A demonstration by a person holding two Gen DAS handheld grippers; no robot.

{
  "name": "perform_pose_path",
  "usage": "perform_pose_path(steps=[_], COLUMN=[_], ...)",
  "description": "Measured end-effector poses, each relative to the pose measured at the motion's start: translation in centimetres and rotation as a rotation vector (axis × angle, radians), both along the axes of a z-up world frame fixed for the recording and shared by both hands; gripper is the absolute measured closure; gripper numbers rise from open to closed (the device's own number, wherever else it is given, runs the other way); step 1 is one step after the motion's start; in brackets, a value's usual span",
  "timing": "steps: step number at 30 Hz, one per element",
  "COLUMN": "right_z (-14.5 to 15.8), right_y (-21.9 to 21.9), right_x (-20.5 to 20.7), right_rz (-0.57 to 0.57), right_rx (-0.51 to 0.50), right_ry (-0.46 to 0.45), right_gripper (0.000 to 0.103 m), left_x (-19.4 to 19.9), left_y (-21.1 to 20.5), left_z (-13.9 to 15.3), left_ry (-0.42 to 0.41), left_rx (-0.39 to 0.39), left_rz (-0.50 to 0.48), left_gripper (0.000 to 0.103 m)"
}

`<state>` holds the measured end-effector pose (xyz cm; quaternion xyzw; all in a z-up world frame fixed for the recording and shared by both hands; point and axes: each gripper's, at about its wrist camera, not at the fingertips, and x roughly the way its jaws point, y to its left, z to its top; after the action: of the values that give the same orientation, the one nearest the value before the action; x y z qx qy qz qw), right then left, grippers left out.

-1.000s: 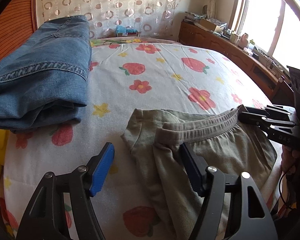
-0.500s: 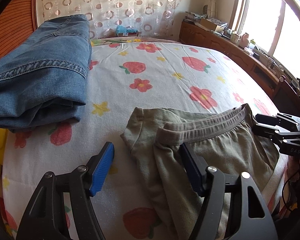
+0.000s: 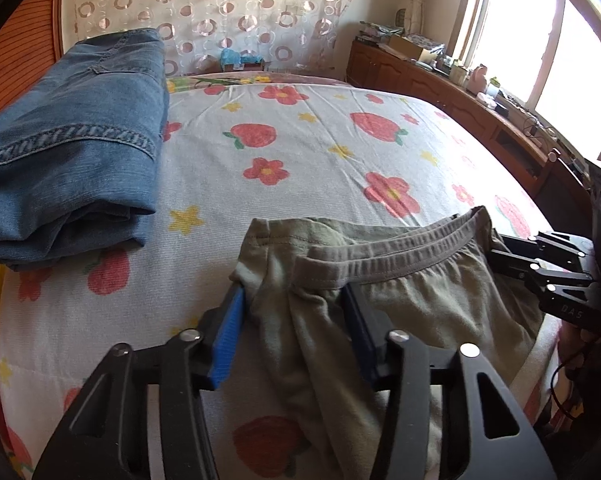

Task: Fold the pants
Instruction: 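Grasp the shorts with the left gripper and lift them while the right gripper lifts too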

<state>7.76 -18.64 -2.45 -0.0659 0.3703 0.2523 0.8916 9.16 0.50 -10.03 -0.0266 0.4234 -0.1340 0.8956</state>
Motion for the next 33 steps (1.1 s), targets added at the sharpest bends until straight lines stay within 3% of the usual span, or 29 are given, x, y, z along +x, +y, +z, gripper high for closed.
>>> perform_pose_path(steps=[2,6,12,25,33], right_z=[-0.1,-0.2,0.5,5.1,6.9], right_y=[-0.1,-0.1,-0.4,-1.9,-3.1], right_x=[-0.1,-0.3,-1.0,-4.2,-5.7], right_rz=[-0.002,0.006,0.0,-0.007,-0.012], right_rx=[0.007,0.025,0.054,0.104,0.123], right_ry=[-0.002,0.005,-0.027,-0.175,-0.235], right_gripper=[0.076,0.088,0.091,0.091,0.091], left_x=[-0.1,-0.6,-2.1,-5.0,-5.7], left_y=[-0.2,-0.5,-0.8,-2.3,-2.9], left_z=[0.0,0.4,2.5,8.7,10.8], left_ry=[-0.003,-0.021,-0.094,-0.281,-0.345], left_rx=[-0.015,-0.034,-0.053,-0.051,-0.05], left_rz=[-0.015,-0.018,-0.006,-0.034,-0.051], left_gripper=[0.074,0.087,0.09,0.09,0.09])
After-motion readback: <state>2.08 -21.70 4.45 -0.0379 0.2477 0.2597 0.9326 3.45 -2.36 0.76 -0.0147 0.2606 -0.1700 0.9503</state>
